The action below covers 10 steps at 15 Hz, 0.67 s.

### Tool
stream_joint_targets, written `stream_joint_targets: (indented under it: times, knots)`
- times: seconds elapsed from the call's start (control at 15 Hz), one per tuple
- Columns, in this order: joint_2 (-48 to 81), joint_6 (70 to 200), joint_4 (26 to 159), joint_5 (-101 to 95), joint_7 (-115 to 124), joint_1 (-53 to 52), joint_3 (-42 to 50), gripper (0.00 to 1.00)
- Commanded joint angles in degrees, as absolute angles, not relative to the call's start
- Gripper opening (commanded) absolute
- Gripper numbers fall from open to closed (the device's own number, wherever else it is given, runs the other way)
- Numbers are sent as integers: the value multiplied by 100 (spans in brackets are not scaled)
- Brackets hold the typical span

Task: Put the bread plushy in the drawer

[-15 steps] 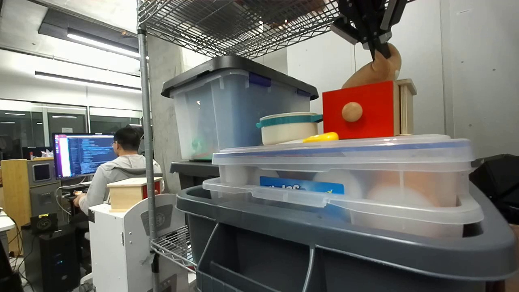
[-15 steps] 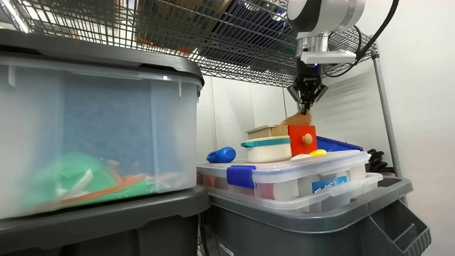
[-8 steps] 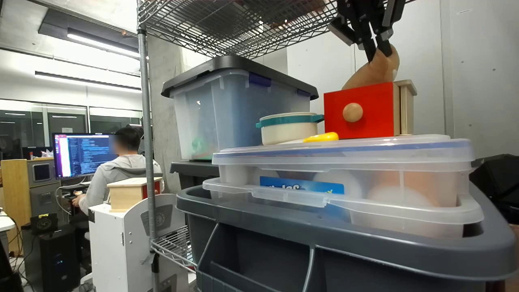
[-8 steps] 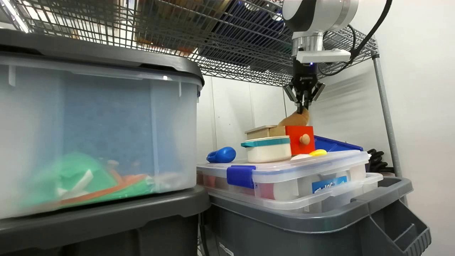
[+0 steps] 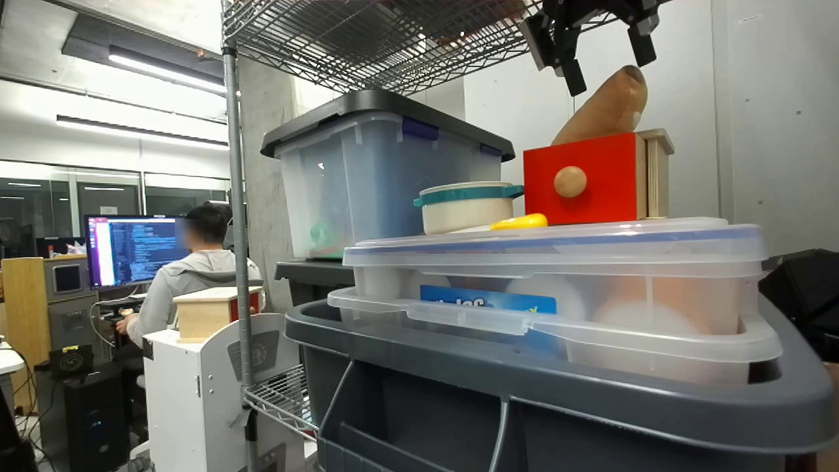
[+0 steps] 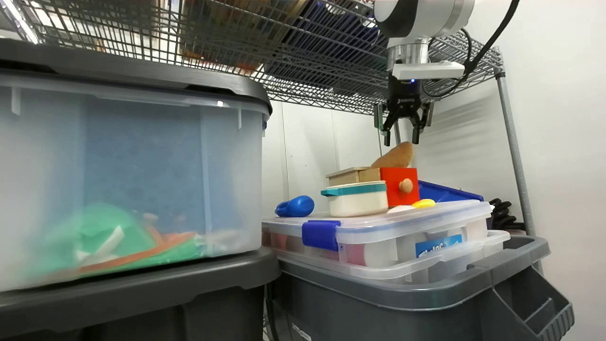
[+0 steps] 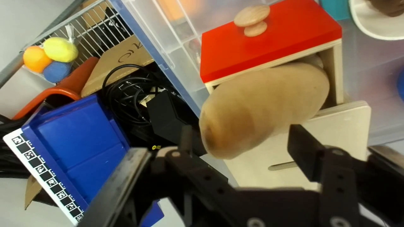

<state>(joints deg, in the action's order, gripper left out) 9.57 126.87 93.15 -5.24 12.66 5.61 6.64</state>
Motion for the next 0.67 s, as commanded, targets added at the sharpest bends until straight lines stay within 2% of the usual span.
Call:
stream_joint_targets:
  times: [0.0, 0.6]
  knots:
    - [944, 12497, 9200, -611, 1397, 517, 690, 100]
    - [140, 12600, 10209, -465, 1311, 538, 660, 100]
